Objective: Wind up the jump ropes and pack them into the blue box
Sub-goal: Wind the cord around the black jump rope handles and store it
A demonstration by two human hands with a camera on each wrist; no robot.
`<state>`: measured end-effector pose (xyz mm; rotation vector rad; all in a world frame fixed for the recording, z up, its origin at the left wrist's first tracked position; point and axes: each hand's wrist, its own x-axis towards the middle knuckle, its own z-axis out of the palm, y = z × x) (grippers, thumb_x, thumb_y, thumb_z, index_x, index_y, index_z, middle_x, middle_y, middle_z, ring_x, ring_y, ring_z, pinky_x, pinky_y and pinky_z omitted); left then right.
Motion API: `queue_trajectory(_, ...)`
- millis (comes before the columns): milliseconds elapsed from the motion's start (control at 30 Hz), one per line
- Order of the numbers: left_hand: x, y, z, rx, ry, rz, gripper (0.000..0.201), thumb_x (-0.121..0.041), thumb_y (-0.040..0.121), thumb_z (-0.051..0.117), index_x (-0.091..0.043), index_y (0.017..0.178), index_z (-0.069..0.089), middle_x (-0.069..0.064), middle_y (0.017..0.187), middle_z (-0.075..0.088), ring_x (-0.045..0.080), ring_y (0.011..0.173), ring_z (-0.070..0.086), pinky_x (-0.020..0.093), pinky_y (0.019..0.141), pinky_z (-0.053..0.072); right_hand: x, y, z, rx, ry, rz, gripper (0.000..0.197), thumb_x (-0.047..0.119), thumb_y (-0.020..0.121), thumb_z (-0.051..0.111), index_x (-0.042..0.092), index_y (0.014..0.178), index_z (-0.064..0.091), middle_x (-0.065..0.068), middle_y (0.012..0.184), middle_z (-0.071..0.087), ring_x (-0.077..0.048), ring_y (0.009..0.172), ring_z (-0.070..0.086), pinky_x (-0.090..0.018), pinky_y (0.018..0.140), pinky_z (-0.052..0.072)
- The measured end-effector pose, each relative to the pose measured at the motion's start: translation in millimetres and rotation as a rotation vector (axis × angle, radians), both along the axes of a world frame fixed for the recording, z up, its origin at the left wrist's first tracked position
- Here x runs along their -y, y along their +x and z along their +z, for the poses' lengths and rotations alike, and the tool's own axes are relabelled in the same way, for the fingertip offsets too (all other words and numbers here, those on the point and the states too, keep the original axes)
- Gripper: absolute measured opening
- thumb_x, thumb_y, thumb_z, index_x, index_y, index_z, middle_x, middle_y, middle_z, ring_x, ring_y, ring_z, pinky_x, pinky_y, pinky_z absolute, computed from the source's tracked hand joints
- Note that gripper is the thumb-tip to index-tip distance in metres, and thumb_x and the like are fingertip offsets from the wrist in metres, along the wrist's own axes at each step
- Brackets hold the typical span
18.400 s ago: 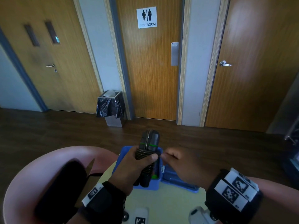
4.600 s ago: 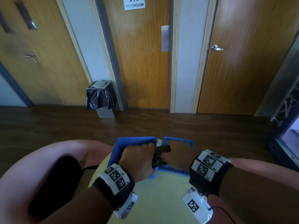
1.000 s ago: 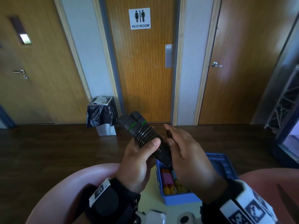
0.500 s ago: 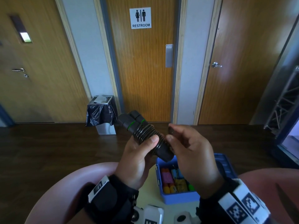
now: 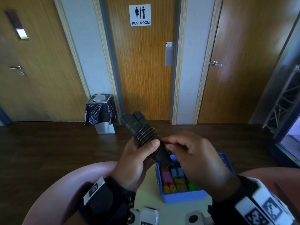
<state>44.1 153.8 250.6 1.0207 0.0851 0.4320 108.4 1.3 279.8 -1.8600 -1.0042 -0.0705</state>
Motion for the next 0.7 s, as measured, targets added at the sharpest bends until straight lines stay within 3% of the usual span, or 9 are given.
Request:
queue_trajectory(100,-2.2,-1.9,-1.7,-0.014,0.009,-0.036,0.062,-0.021,0.067,0.079,0.001,0.119,0.054,0.024,0.105,0.051,0.039,0.100,0.053,0.053,0.088,0.043,1.7,1.2,5.4,-0.031,-0.053,-0.002,0.012,0.018,0.090,0.068,0.025,0.085,0.076,0.018,0.077,0.065,0.002,0.080,0.060,-0.007,0.066,0.040)
queue_trajectory(167,-4.1,-2.4,-2.2,-0.033,0.036,-0.049,0.058,-0.022,0.066,0.080,-0.003,0.116,0.057,0.024,0.104,0.052,0.039,0.099,0.054,0.053,0.088,0.043,2.8,2.0,8.2,0.047,-0.118,0.002,0.014,0.018,0.091,0.068,0.020,0.078,0.072,0.011,0.073,0.062,-0.004,0.077,0.057,-0.010,0.063,0.039)
queue_trajectory(300,-7.3,-3.1,-1.7,-0.057,0.035,-0.089,0.057,-0.020,0.065,0.079,-0.006,0.116,0.058,0.022,0.101,0.057,0.036,0.096,0.058,0.049,0.085,0.048,2.6,2.4,10.5,0.272,-0.229,0.073,0.019,0.021,0.094,0.056,0.017,0.080,0.069,0.008,0.076,0.056,-0.011,0.073,0.052,-0.018,0.061,0.038)
queue_trajectory(433,-8.0,-3.6,-0.8,-0.097,0.069,-0.110,0.038,-0.012,0.074,0.070,-0.006,0.111,0.060,0.020,0.095,0.060,0.033,0.090,0.063,0.043,0.079,0.054,-0.6,4.6,12.4,0.360,-0.363,0.103,0.024,0.023,0.093,0.047,0.016,0.078,0.065,0.006,0.076,0.051,-0.011,0.067,0.047,-0.025,0.058,0.037)
queue_trajectory(500,-9.6,-4.3,-0.4,-0.093,0.083,-0.128,0.037,-0.010,0.075,0.067,-0.004,0.110,0.059,0.019,0.093,0.062,0.029,0.086,0.066,0.039,0.075,0.057,-1.1,6.6,19.1,0.288,-0.399,0.133,0.025,0.024,0.098,0.054,0.016,0.077,0.065,0.010,0.073,0.050,-0.009,0.068,0.050,-0.018,0.058,0.036)
queue_trajectory(600,-12.3,-4.9,4.2,-0.063,0.144,-0.141,0.044,-0.013,0.075,0.073,0.005,0.111,0.056,0.022,0.095,0.060,0.032,0.087,0.064,0.042,0.075,0.055,0.8,13.5,33.3,-0.029,-0.354,0.116,0.018,0.027,0.090,0.069,0.020,0.074,0.071,0.006,0.065,0.060,0.002,0.060,0.053,-0.010,0.056,0.040)
queue_trajectory(700,-14.0,-4.5,11.5,-0.043,0.269,-0.115,0.051,-0.026,0.075,0.073,0.008,0.108,0.055,0.021,0.096,0.059,0.033,0.092,0.058,0.047,0.081,0.046,-1.4,19.3,38.8,-0.321,-0.217,0.118,0.011,0.023,0.080,0.080,0.020,0.072,0.074,0.000,0.067,0.070,-0.003,0.055,0.058,-0.013,0.053,0.045)
